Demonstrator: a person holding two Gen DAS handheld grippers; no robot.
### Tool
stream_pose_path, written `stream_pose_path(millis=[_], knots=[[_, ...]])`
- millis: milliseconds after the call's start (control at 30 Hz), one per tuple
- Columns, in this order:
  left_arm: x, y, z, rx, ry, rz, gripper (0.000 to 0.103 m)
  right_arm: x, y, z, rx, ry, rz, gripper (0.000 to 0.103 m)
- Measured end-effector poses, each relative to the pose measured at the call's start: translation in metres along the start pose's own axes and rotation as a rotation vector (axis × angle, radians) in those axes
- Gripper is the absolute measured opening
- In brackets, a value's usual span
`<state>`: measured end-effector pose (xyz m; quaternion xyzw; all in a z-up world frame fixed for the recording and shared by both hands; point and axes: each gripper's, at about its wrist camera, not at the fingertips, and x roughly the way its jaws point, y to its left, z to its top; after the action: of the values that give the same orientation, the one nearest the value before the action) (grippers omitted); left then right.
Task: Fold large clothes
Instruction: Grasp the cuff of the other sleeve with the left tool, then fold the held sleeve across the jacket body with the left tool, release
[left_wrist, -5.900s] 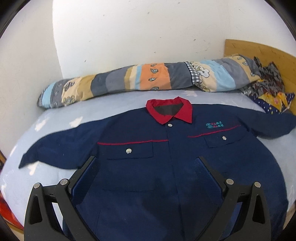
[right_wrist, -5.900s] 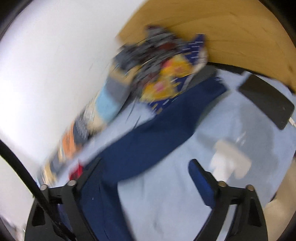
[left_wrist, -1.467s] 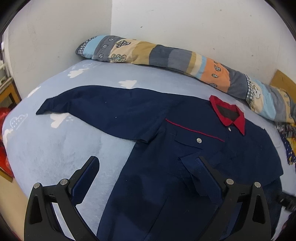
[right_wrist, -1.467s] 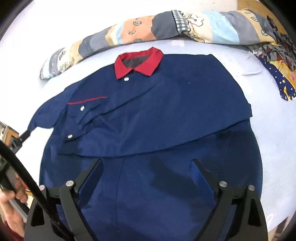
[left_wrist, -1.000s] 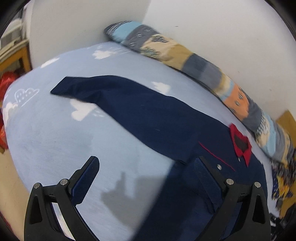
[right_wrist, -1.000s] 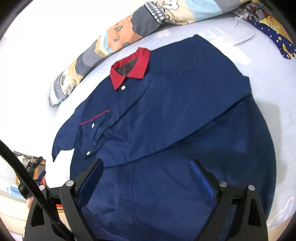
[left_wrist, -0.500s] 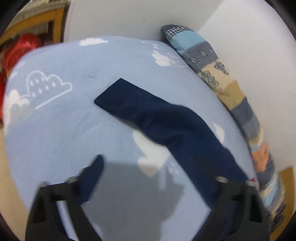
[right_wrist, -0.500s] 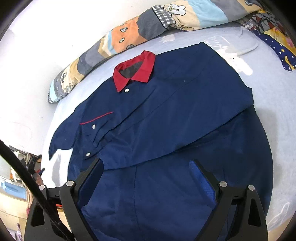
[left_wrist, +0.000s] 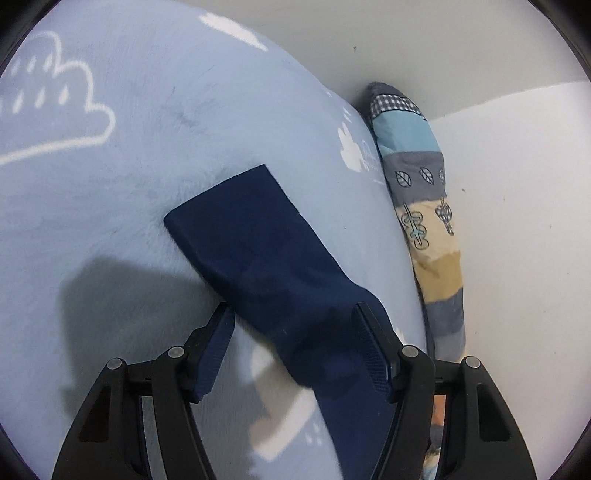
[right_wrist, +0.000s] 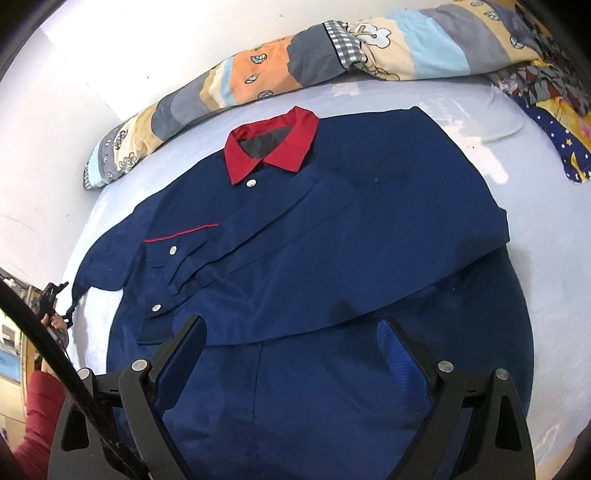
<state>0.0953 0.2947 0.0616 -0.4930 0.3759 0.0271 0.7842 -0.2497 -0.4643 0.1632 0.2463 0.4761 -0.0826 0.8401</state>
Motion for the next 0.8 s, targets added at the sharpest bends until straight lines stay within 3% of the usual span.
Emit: stream_pose_path(millis=[200,233,267,300,500,800], knots=[[0.017,0.016,0.011,-0.111,-0.093,-0.084,0.062,0.007,0.002,0.0,-0.018,0.008,-0.022,0.096],[0.021,0.015,0.014,-0.114,-0.104,-0.094,0.046,0.008,0.003,0.0,-0.024,0.011,-0.025,0.096],[0.026,0.014,0.017,-0.11,-0.095,-0.094,0.014,0.009,0.004,0.0,-0.029,0.013,-0.03,0.096],[0.03,0.013,0.02,-0.114,-0.083,-0.092,0.003,0.01,0.005,0.0,-0.03,0.013,-0.032,0.096],[0.02,-0.019,0.022,-0.001,-0.098,-0.118,0.003,0.006,0.004,0.003,-0.026,-0.007,-0.053,0.096],[-0.032,-0.128,-0.001,0.221,-0.102,-0.226,0.003,-0.014,-0.018,0.009,0.038,-0.06,-0.08,0.096]])
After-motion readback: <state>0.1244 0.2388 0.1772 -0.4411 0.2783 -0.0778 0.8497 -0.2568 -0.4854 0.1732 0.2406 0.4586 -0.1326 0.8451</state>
